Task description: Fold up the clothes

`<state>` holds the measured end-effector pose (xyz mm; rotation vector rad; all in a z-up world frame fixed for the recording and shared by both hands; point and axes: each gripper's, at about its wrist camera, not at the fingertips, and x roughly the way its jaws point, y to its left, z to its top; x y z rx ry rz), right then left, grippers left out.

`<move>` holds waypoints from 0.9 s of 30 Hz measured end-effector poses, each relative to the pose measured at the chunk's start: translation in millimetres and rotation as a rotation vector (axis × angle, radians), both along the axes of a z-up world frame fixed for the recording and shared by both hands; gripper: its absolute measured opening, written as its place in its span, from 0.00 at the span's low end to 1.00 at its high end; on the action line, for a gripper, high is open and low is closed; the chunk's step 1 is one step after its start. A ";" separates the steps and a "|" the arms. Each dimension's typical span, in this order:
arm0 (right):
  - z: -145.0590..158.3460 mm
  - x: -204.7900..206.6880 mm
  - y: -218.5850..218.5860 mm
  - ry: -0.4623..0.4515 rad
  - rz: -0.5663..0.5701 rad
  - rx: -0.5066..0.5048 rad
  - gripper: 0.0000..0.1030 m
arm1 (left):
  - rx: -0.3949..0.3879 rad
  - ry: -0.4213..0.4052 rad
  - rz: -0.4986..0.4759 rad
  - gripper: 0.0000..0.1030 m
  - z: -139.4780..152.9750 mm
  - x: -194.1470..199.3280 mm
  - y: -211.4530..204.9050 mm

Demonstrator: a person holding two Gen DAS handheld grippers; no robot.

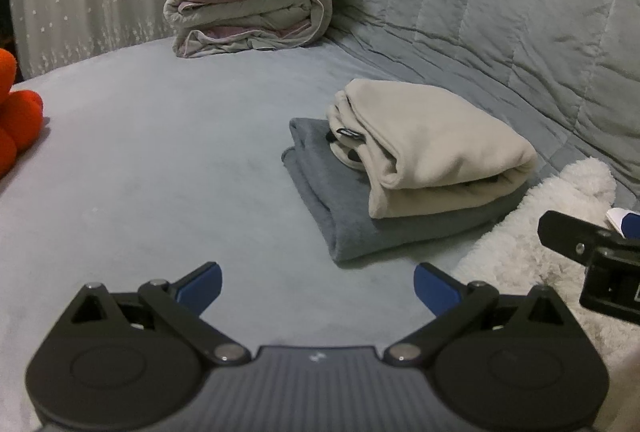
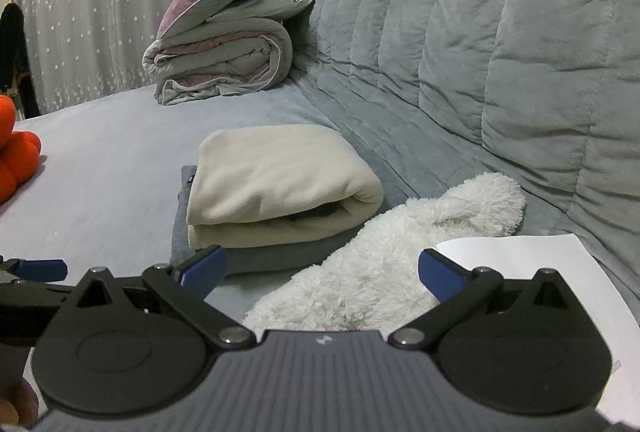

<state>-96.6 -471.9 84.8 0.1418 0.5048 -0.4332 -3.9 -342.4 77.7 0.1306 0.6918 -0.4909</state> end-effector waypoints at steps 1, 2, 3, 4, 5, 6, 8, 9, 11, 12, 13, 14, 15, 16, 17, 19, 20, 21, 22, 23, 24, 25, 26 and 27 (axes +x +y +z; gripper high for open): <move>-0.1 0.2 0.2 0.001 0.001 -0.001 1.00 | -0.008 0.002 -0.002 0.99 -0.1 0.1 0.5; -0.2 0.3 0.5 0.002 0.001 -0.002 1.00 | -0.015 0.005 -0.004 0.99 -0.1 0.3 0.9; -0.4 0.4 0.8 0.003 0.002 -0.003 1.00 | -0.015 0.004 -0.003 0.99 0.0 0.1 0.7; -0.5 0.5 1.1 0.004 0.003 -0.004 1.00 | -0.015 0.004 -0.002 0.99 0.2 -0.1 0.5; -0.7 0.5 1.4 0.005 0.004 -0.005 1.00 | -0.011 0.003 -0.002 0.99 0.0 -0.3 0.0; -0.9 0.6 1.7 0.006 0.004 -0.006 1.00 | -0.006 0.004 -0.003 0.99 -0.3 -0.3 -0.5; -0.9 0.6 2.1 0.008 0.004 -0.006 1.00 | -0.003 0.009 -0.006 0.99 -1.3 -0.2 -0.9; -0.8 0.6 2.1 0.008 0.003 -0.007 1.00 | -0.001 0.010 -0.006 0.99 -1.5 0.4 -0.9; -0.5 0.9 2.0 0.009 0.005 -0.007 1.00 | 0.007 0.011 -0.003 0.99 -1.8 1.2 -1.4; -0.5 1.0 2.0 0.009 0.006 -0.007 1.00 | 0.010 0.010 -0.003 0.99 -2.1 1.7 -1.6; -0.6 1.1 2.0 0.009 0.006 -0.007 1.00 | 0.011 0.009 -0.005 0.99 -2.1 1.5 -2.0; -0.8 1.2 1.9 0.010 0.006 -0.008 1.00 | 0.014 0.011 -0.006 0.99 -2.3 1.5 -2.8; -0.8 1.3 1.8 0.010 0.007 -0.008 1.00 | 0.017 0.013 -0.007 0.99 -2.4 1.4 -3.6; -0.9 1.4 1.8 0.011 0.007 -0.008 1.00 | 0.021 0.016 -0.006 0.99 -2.8 1.6 -4.4; -0.9 1.6 1.7 0.012 0.007 -0.009 1.00 | 0.024 0.017 -0.008 0.99 -3.3 1.5 -5.0; -1.0 1.8 1.6 0.013 0.007 -0.009 1.00 | 0.031 0.019 -0.010 0.99 -4.3 1.3 -6.4; -1.0 1.9 1.7 0.014 0.007 -0.009 1.00 | 0.033 0.016 -0.009 0.99 -4.3 1.4 -6.1; -1.0 2.1 1.8 0.014 0.007 -0.010 1.00 | 0.035 0.014 -0.005 0.99 -4.4 1.3 -6.1; -1.1 2.1 2.1 0.014 0.008 -0.010 1.00 | 0.034 0.011 -0.003 0.99 -4.4 1.4 -5.7; -1.1 2.0 2.3 0.015 0.008 -0.010 1.00 | 0.034 0.009 -0.003 0.99 -4.5 1.3 -5.4; -1.2 1.9 2.4 0.015 0.008 -0.011 1.00 | 0.033 0.008 -0.002 0.99 -4.6 1.3 -5.1; -1.1 1.9 2.4 0.015 0.007 -0.011 1.00 | 0.035 0.007 -0.004 0.99 -4.6 1.0 -5.2; -1.1 2.0 2.1 0.015 0.008 -0.011 1.00 | 0.036 0.006 -0.005 0.99 -4.6 0.7 -5.3; -1.1 2.4 1.5 0.015 0.009 -0.011 1.00 | 0.037 0.005 -0.007 0.99 -4.6 0.4 -5.4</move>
